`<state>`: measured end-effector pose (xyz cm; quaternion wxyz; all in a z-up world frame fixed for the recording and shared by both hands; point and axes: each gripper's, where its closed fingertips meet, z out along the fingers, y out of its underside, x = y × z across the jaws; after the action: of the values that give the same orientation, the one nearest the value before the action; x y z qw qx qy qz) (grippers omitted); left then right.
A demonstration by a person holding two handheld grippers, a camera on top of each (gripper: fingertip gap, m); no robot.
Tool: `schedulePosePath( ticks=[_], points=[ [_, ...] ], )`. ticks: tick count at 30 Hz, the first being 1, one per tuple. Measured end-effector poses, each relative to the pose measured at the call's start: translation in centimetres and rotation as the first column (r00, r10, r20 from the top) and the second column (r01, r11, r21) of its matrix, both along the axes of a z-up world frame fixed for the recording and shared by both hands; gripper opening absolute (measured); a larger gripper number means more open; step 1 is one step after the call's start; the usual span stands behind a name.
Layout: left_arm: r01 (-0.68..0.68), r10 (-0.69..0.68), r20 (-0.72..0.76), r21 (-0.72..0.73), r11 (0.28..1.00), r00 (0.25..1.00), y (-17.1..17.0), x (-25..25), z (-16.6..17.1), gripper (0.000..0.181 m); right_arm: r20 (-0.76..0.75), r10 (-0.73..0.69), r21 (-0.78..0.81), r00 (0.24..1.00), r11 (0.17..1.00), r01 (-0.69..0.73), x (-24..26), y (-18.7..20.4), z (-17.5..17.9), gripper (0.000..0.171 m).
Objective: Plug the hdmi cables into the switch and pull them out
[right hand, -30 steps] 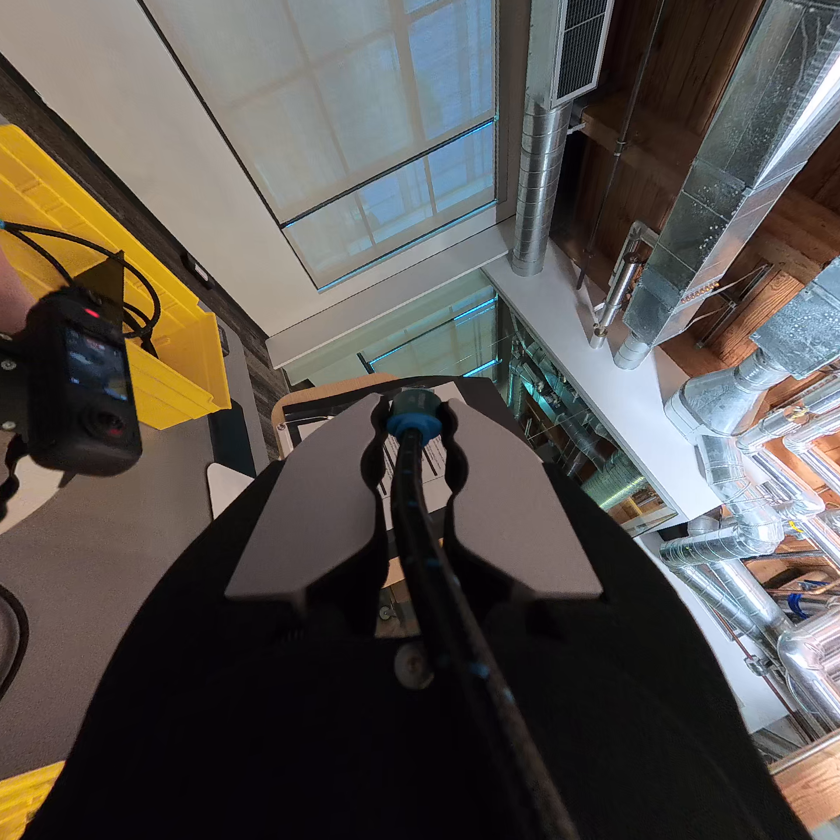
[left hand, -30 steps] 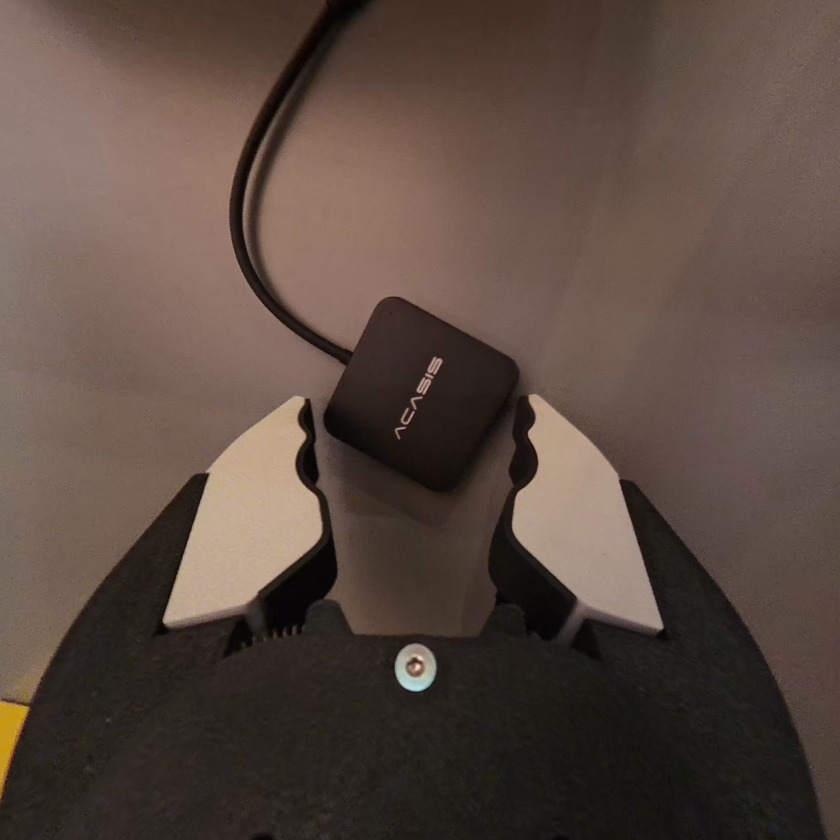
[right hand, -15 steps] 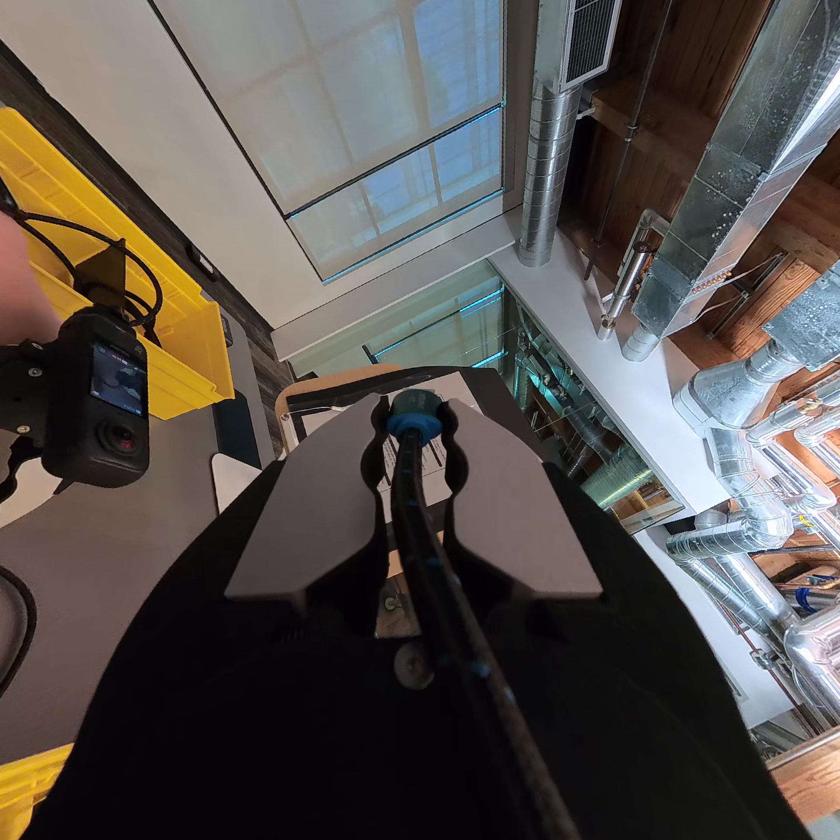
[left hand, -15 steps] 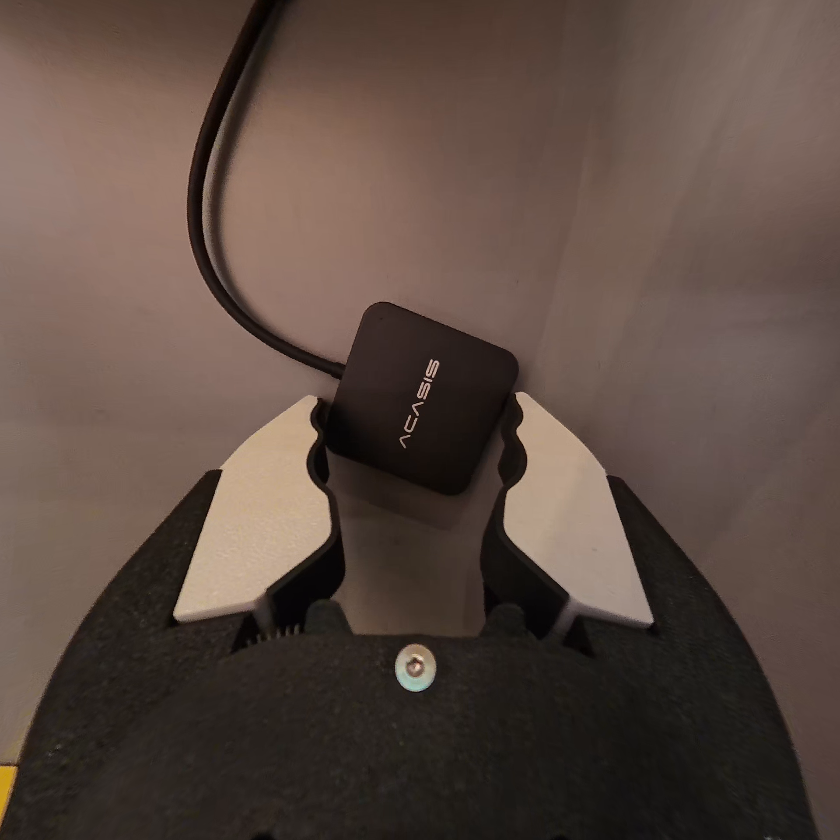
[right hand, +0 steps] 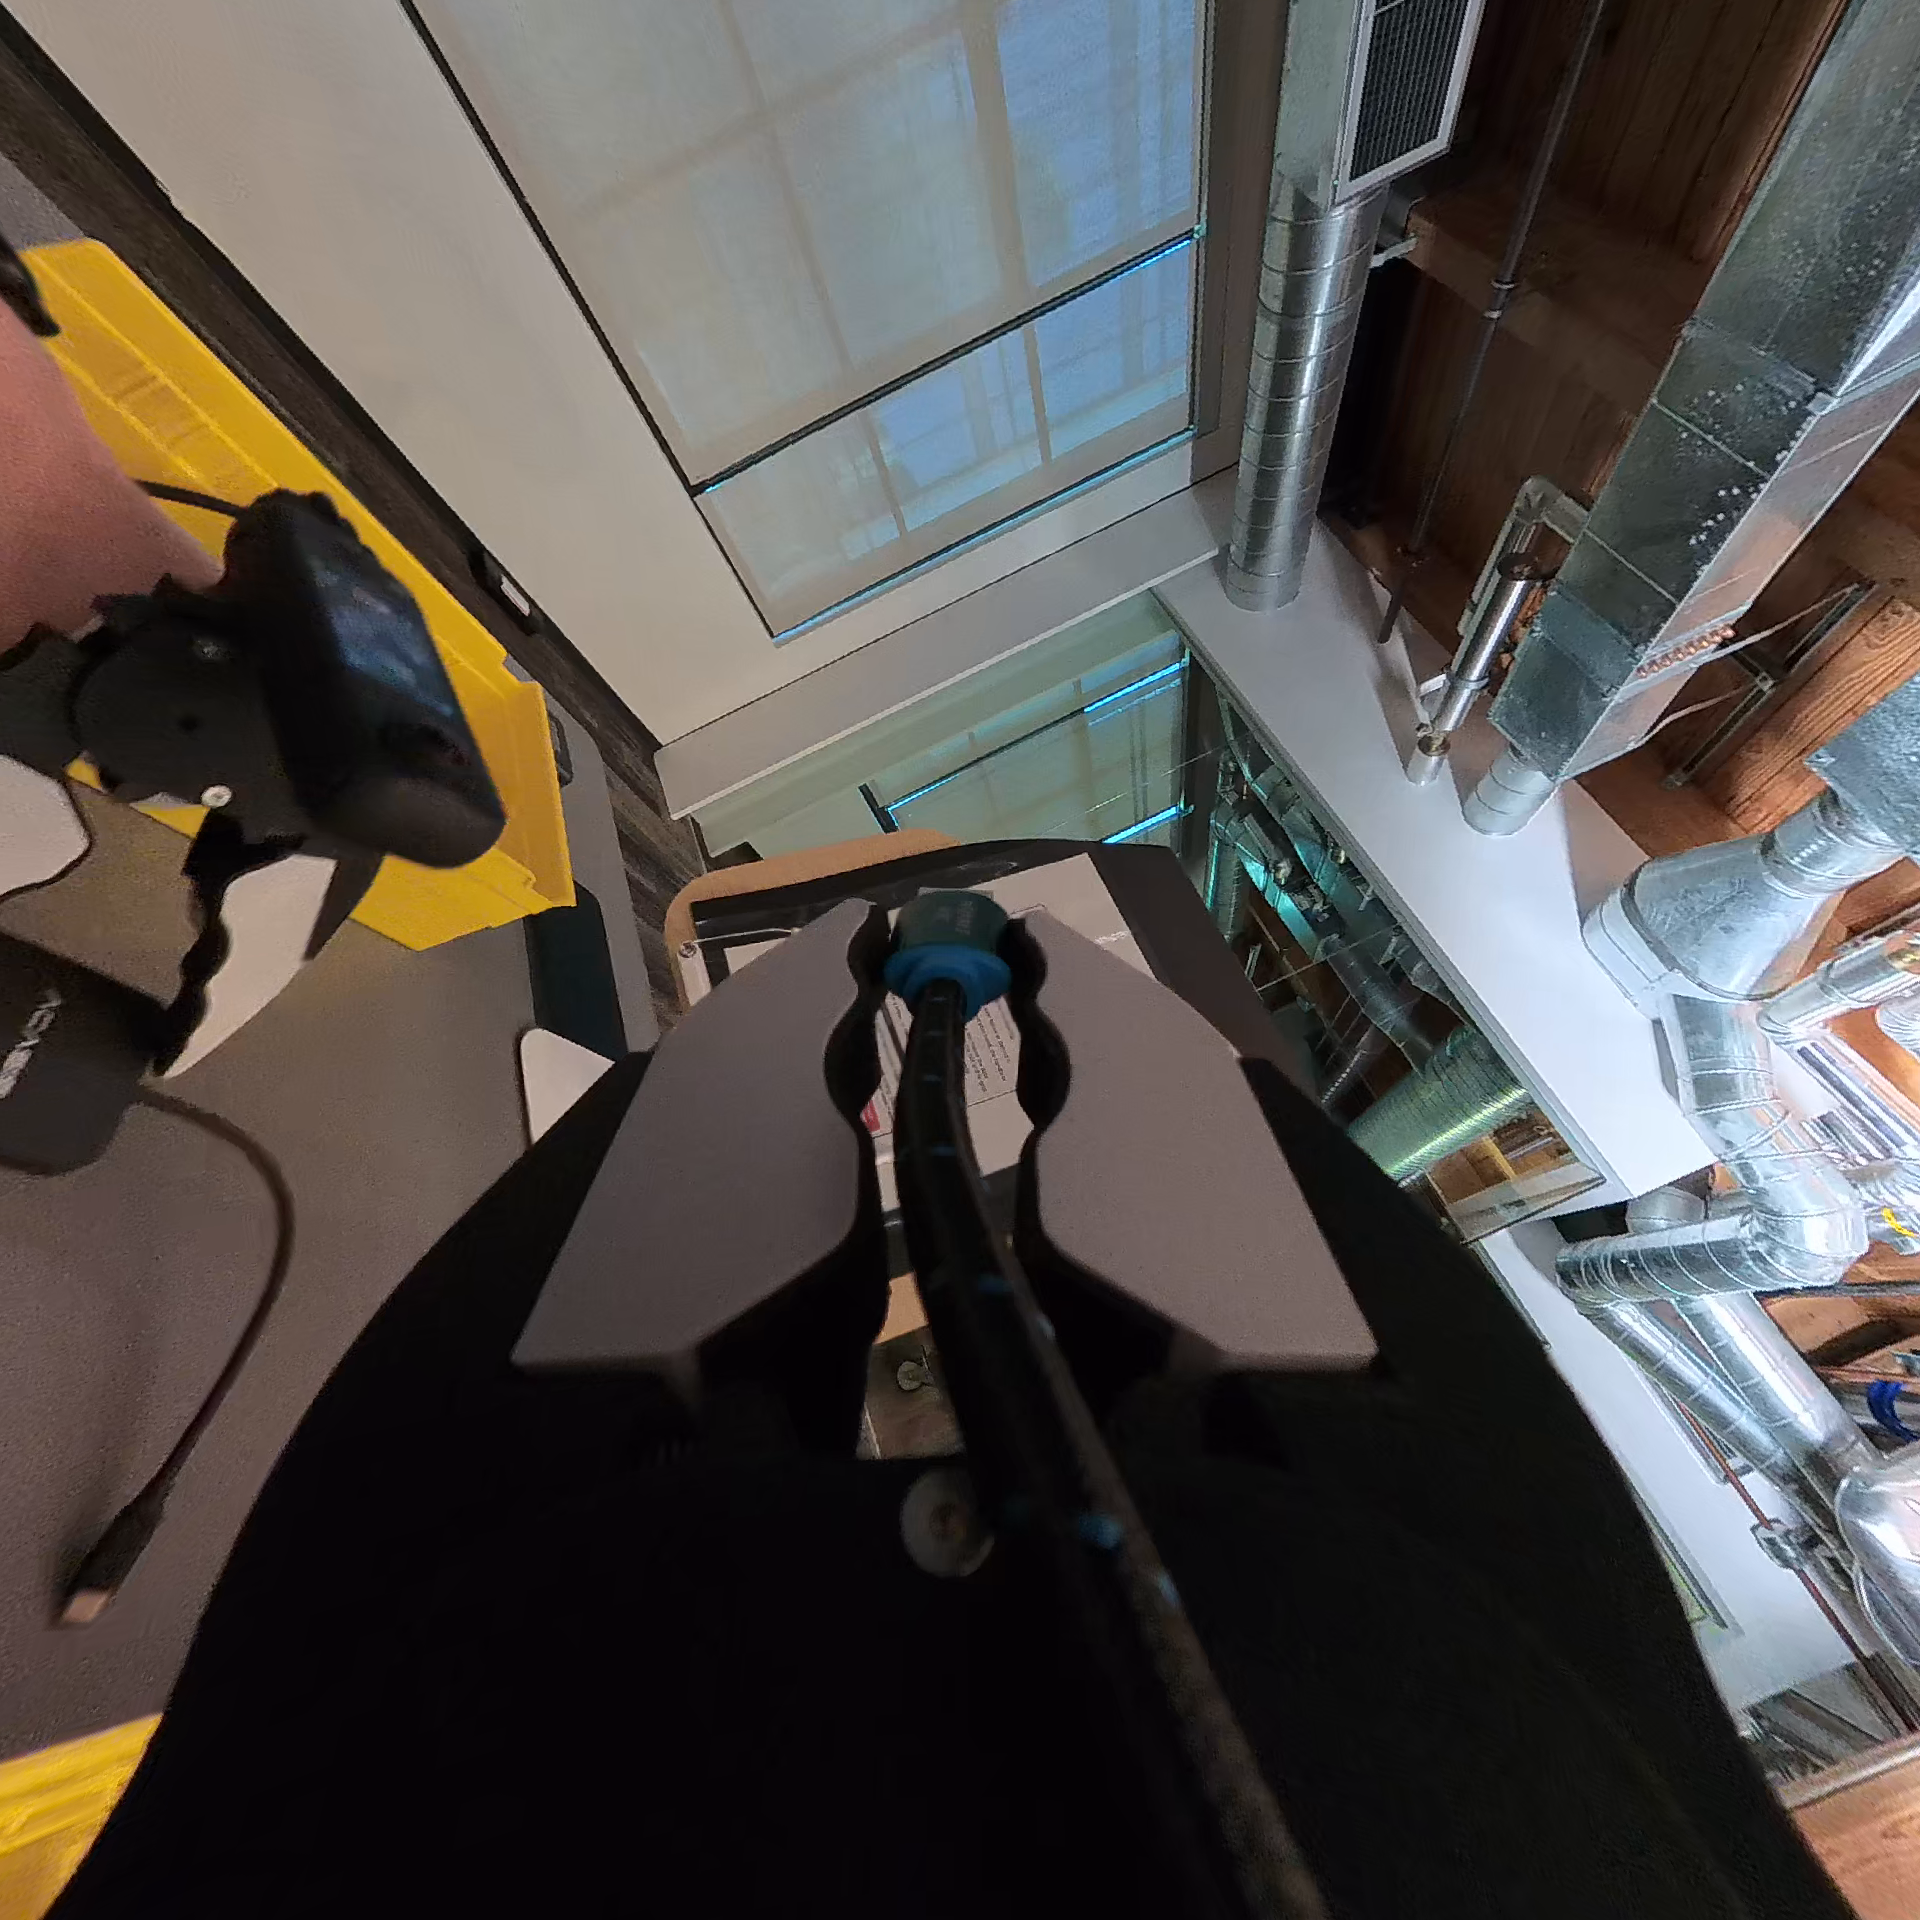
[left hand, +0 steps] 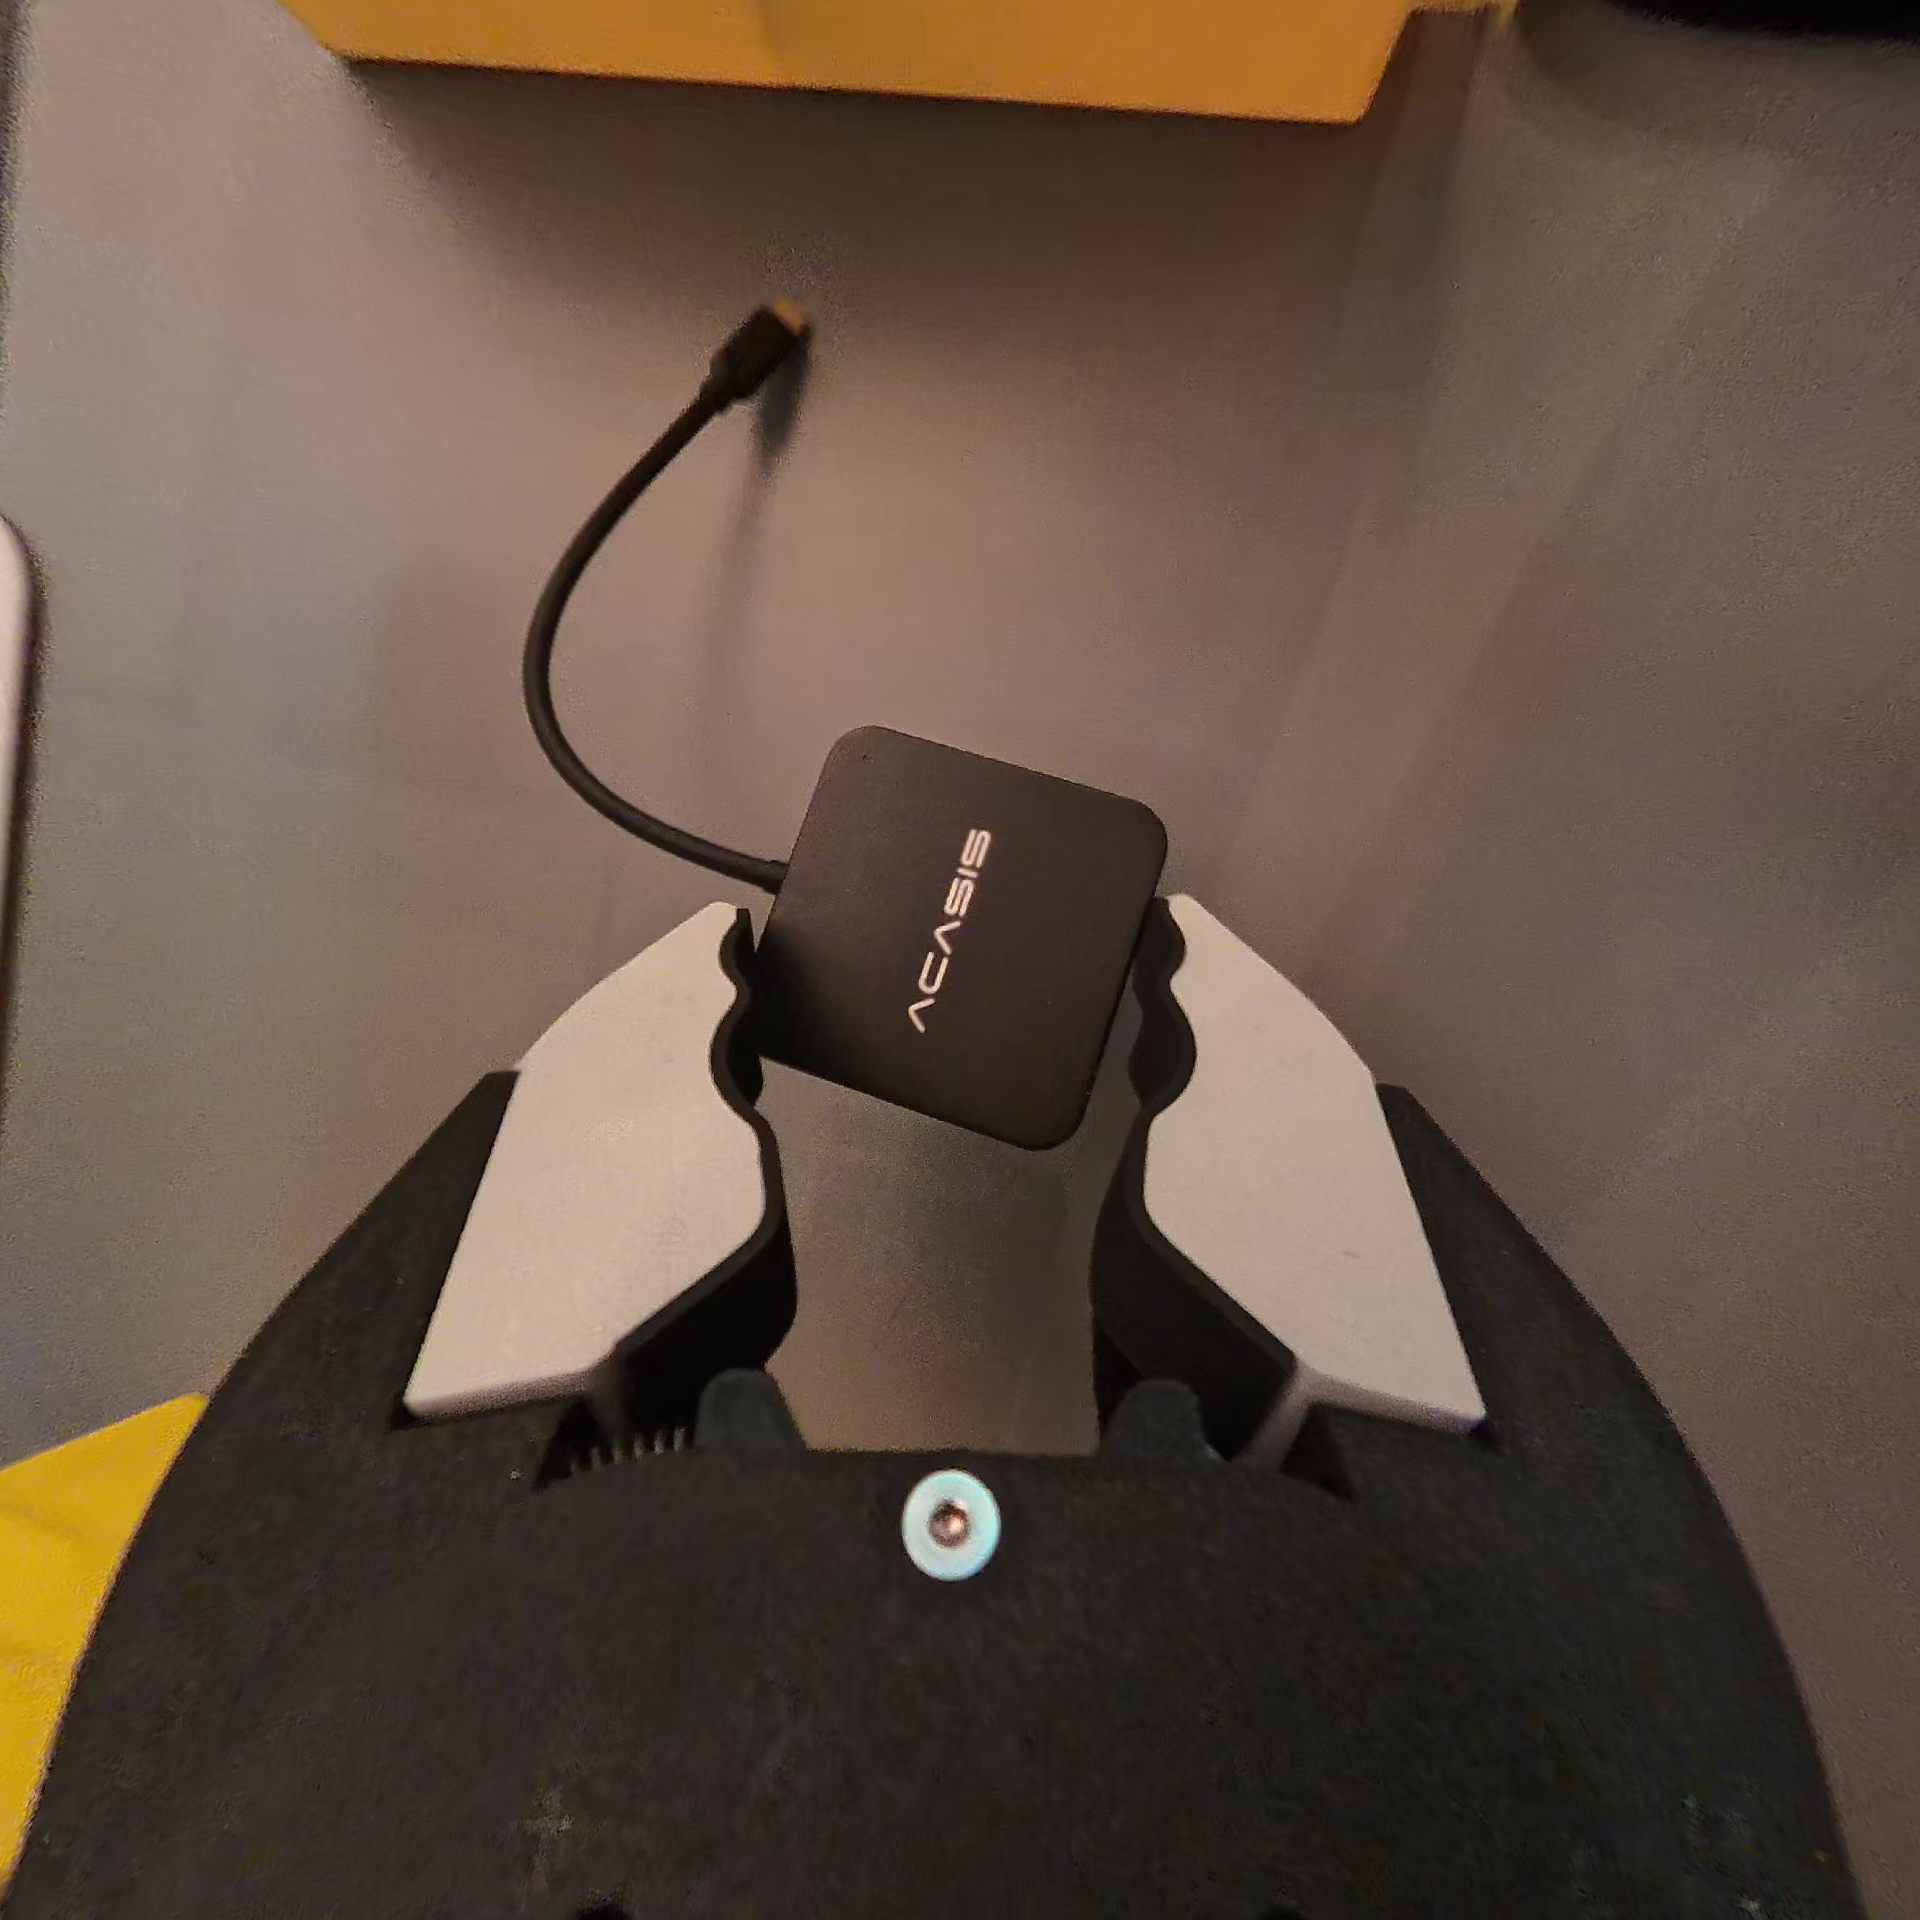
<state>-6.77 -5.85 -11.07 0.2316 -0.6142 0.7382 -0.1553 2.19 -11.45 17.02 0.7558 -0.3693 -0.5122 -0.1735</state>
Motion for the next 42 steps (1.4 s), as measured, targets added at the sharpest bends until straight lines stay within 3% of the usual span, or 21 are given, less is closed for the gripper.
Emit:
schedulePosePath(
  ticks=[7, 8, 9, 11, 16, 18, 22, 24, 30, 37, 42],
  points=[
    [-0.048, 0.038, 0.12, 0.081, 0.995, 0.992, 1.2, -1.8, 4.5, 0.065, 0.046, 0.009, -0.021, 0.999, 1.0, -0.008, -1.6, 0.6, -1.2, 0.022],
    [-0.022, 0.01, 0.149, 0.077, 0.997, 0.989, 0.7, -1.9, 5.4, 0.017, 0.051, 0.011, -0.023, 0.999, 1.0, -0.01, -1.8, 0.7, -1.3, 0.022],
    [-0.04, 0.011, 0.234, 0.12, 0.992, 0.972, 1.0, -1.7, 7.0, 0.0, 0.055, 0.015, -0.028, 0.998, 1.0, -0.013, -2.0, 0.7, -1.5, 0.022],
    [-0.045, -0.012, 0.338, 0.158, 0.986, 0.941, 1.2, -1.9, 9.5, 0.0, 0.065, 0.02, -0.035, 0.998, 0.999, -0.018, -2.4, 0.9, -1.8, 0.022],
    [-0.084, 0.082, 0.355, -0.011, 0.996, 0.931, 1.4, -3.6, 9.9, 0.0, 0.095, 0.004, -0.044, 0.996, 0.999, 0.0, -2.5, 1.2, -2.4, 0.022],
    [-0.173, 0.17, 0.308, -0.019, 0.985, 0.936, 2.2, -4.6, 9.0, 0.013, 0.087, 0.01, -0.048, 0.996, 0.999, -0.006, -2.5, 1.1, -2.3, 0.022],
    [-0.368, 0.37, 0.091, -0.036, 0.929, 0.924, 2.4, -6.9, 4.6, 0.02, 0.081, 0.014, -0.042, 0.997, 0.999, -0.01, -2.3, 0.8, -2.0, 0.022],
    [-0.475, 0.475, -0.027, 0.007, 0.88, 0.879, 2.2, -8.1, 2.1, 0.021, 0.082, 0.014, -0.041, 0.997, 0.999, -0.01, -2.3, 0.8, -2.0, 0.022],
    [-0.708, 0.697, -0.246, 0.056, 0.704, 0.673, 1.8, -9.2, -2.5, 0.074, 0.099, 0.007, -0.04, 0.995, 0.999, -0.003, -2.5, 0.7, -2.1, 0.022],
    [-0.812, 0.788, -0.323, 0.091, 0.577, 0.524, 2.8, -10.1, -4.2, 0.082, 0.093, 0.016, -0.028, 0.996, 1.0, -0.013, -2.4, 0.0, -1.7, 0.023],
    [-0.809, 0.769, -0.36, 0.061, 0.584, 0.528, 2.0, -9.8, -4.6, 0.083, 0.086, 0.016, -0.022, 0.996, 1.0, -0.014, -2.1, -0.1, -1.4, 0.022]
  ],
)
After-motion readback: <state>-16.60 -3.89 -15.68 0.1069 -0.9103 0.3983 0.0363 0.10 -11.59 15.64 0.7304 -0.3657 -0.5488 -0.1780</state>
